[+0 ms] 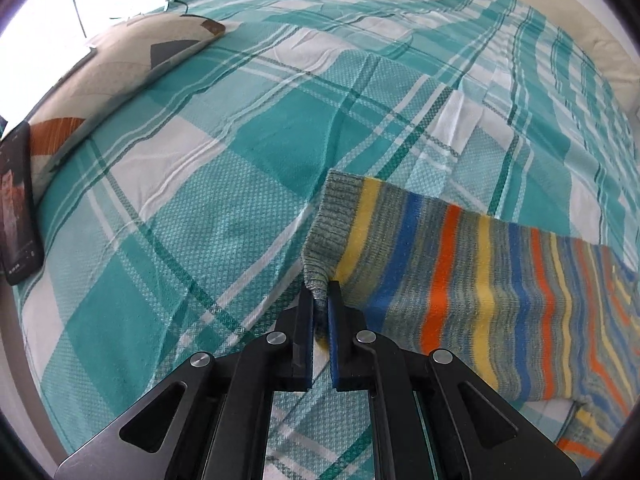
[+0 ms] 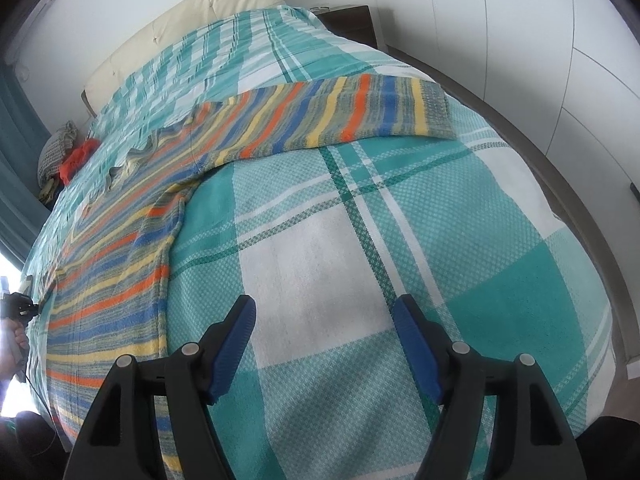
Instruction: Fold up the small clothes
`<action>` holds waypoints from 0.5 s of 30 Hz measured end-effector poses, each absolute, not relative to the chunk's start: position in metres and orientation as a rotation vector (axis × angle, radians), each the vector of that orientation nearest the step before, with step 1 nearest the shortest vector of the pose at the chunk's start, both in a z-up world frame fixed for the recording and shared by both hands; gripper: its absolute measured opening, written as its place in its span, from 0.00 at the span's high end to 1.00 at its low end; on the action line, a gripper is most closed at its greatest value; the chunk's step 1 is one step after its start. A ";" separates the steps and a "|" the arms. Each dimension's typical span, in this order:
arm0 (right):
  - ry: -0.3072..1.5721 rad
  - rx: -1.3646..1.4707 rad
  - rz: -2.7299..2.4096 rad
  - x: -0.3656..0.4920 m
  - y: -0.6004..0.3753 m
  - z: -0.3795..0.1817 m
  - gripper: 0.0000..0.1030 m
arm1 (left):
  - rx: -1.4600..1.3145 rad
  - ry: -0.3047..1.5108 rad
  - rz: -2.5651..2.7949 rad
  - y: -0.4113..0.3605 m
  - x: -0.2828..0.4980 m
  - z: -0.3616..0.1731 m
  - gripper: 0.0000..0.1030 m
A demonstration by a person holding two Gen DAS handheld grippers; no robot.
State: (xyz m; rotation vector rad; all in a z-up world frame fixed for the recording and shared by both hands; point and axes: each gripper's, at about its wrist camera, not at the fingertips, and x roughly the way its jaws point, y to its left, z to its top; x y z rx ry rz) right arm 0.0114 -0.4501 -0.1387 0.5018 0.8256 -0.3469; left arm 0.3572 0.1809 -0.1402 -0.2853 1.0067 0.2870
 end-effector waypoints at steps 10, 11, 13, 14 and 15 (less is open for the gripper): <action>0.796 0.457 -0.351 0.008 -0.443 -0.127 0.26 | -0.218 0.898 0.207 0.155 0.287 -0.104 0.12; 0.770 0.444 -0.356 0.006 -0.442 -0.122 0.26 | -0.198 0.895 0.161 0.146 0.273 -0.101 0.09; 0.711 0.393 -0.383 0.000 -0.438 -0.110 0.23 | -0.155 0.875 0.087 0.127 0.245 -0.101 0.07; 0.700 0.378 -0.393 -0.001 -0.437 -0.108 0.16 | -0.128 0.864 0.060 0.118 0.234 -0.102 0.06; 0.698 0.365 -0.405 0.000 -0.435 -0.108 0.13 | -0.105 0.859 0.039 0.110 0.227 -0.104 0.06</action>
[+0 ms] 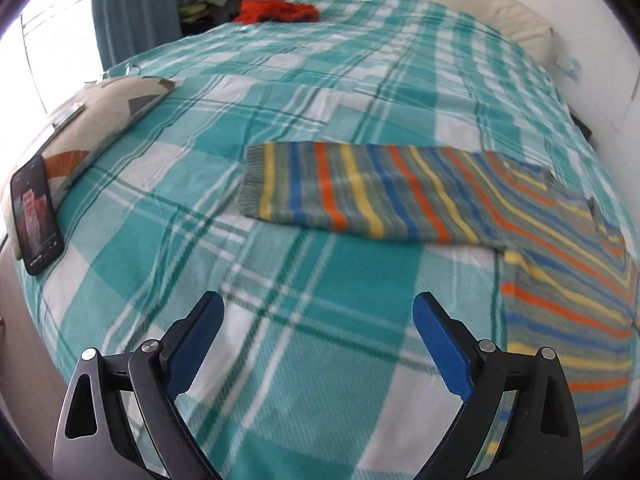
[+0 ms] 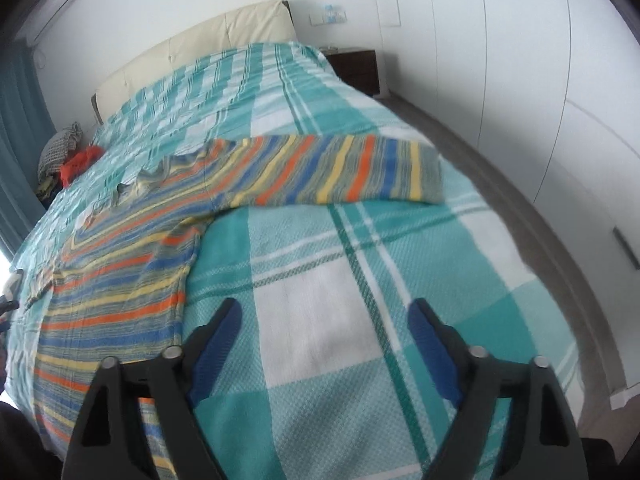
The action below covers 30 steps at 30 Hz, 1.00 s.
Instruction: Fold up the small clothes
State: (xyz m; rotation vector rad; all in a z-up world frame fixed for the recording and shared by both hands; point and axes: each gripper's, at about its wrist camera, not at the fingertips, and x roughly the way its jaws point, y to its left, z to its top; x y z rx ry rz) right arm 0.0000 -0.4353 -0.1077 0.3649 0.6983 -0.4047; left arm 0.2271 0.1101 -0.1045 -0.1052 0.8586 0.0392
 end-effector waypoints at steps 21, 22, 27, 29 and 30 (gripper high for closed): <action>0.858 0.257 -0.459 0.026 -0.426 -0.158 0.00 | -0.109 0.934 -0.015 0.099 0.218 -0.164 0.00; 0.854 0.251 -0.461 0.025 -0.425 -0.160 0.00 | -0.096 0.940 -0.008 0.097 0.219 -0.165 0.00; 0.845 0.208 -0.481 0.026 -0.419 -0.162 0.00 | -0.032 0.950 0.031 0.087 0.219 -0.167 0.00; 0.842 0.206 -0.482 0.026 -0.418 -0.162 0.00 | -0.029 0.941 0.029 0.087 0.218 -0.168 0.00; 0.842 0.205 -0.482 0.026 -0.418 -0.162 0.00 | -0.030 0.933 0.026 0.088 0.216 -0.168 0.00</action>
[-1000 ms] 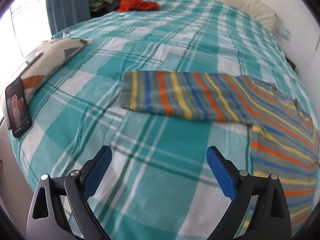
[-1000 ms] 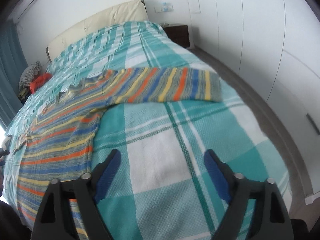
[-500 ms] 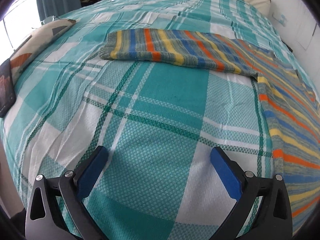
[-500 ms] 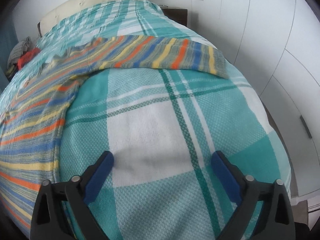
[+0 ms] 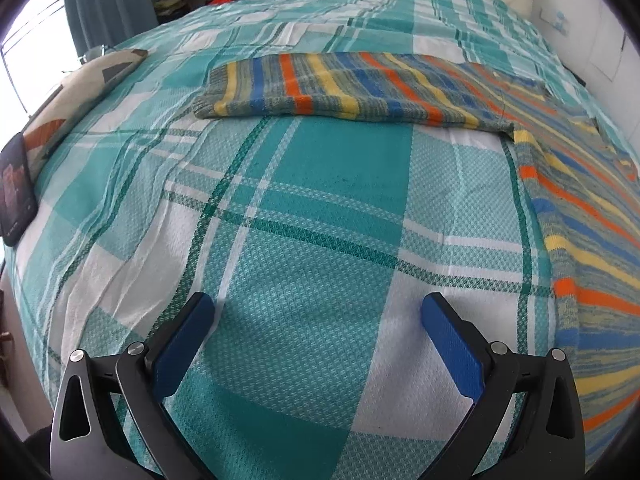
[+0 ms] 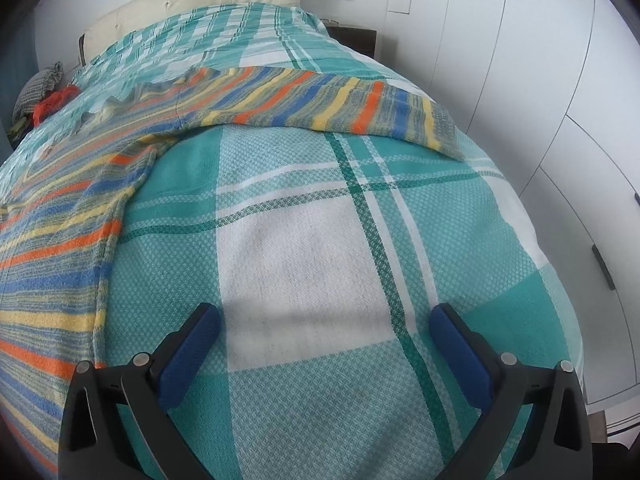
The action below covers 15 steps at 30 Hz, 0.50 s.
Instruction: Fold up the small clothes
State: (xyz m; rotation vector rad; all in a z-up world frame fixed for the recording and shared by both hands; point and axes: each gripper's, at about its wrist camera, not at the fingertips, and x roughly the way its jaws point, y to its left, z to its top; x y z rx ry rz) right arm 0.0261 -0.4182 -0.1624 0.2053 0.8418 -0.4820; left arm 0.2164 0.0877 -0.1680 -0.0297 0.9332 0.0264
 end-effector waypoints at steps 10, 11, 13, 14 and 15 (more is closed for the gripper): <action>0.844 0.201 -0.485 0.027 -0.419 -0.163 0.00 | -0.020 0.930 0.028 0.087 0.216 -0.168 0.00; 0.844 0.200 -0.486 0.027 -0.418 -0.163 0.00 | -0.018 0.929 0.030 0.086 0.216 -0.168 0.00; 0.844 0.199 -0.487 0.027 -0.419 -0.163 0.00 | -0.016 0.928 0.033 0.086 0.216 -0.168 0.00; 0.844 0.200 -0.487 0.027 -0.418 -0.163 0.00 | -0.016 0.927 0.033 0.085 0.216 -0.168 0.00; 0.844 0.199 -0.487 0.027 -0.418 -0.163 0.00 | -0.016 0.927 0.033 0.085 0.215 -0.168 0.00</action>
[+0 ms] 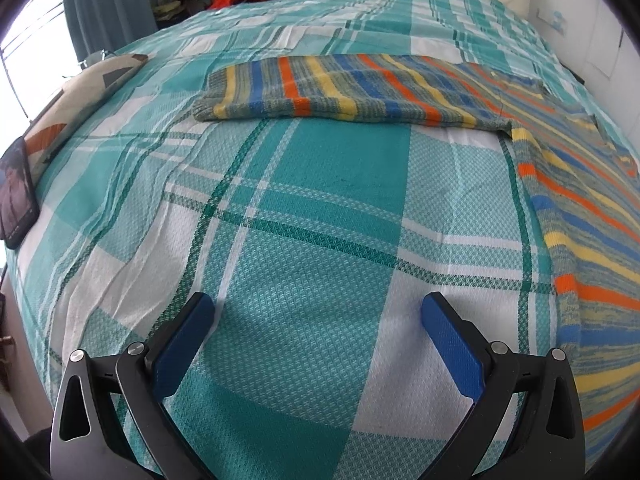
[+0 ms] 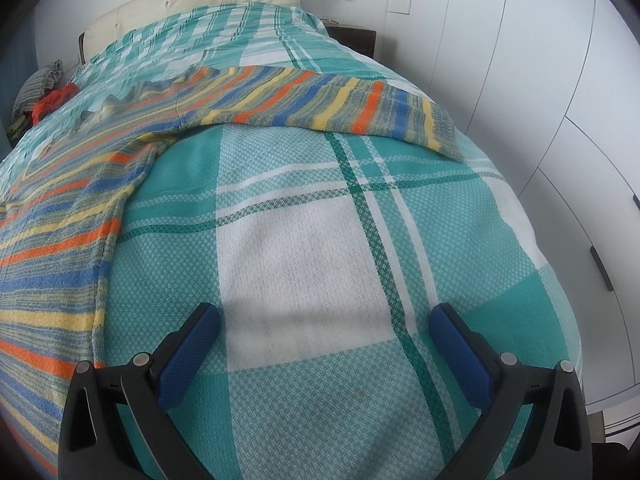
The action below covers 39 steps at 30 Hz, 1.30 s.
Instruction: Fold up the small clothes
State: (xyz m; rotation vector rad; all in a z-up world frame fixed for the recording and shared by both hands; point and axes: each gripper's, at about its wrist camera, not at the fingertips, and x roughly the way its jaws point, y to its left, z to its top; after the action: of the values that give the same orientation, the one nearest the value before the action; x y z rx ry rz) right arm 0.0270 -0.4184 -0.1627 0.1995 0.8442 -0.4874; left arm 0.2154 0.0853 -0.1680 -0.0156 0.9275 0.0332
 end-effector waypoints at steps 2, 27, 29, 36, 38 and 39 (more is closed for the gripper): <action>0.844 0.199 -0.487 0.027 -0.418 -0.163 0.00 | -0.016 0.927 0.033 0.085 0.215 -0.168 0.00; 0.846 0.190 -0.500 0.029 -0.419 -0.163 0.00 | -0.009 0.931 0.032 0.085 0.215 -0.169 0.00; 0.850 0.179 -0.507 0.031 -0.418 -0.162 0.00 | -0.004 0.925 0.035 0.085 0.215 -0.169 0.00; 0.831 0.066 -0.547 0.032 -0.403 -0.141 0.00 | 0.005 0.905 0.043 0.082 0.213 -0.170 0.00; 0.841 0.024 -0.555 0.034 -0.398 -0.141 0.00 | 0.007 0.899 0.045 0.082 0.212 -0.171 0.00; 0.845 0.013 -0.558 0.035 -0.397 -0.141 0.00 | 0.007 0.896 0.046 0.082 0.212 -0.171 0.00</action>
State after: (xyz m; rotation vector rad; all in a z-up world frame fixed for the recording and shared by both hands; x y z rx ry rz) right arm 0.0352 -0.3971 -0.1413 0.0134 0.8452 -0.5581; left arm 0.2115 0.0815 -0.1706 0.0066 0.8965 0.0464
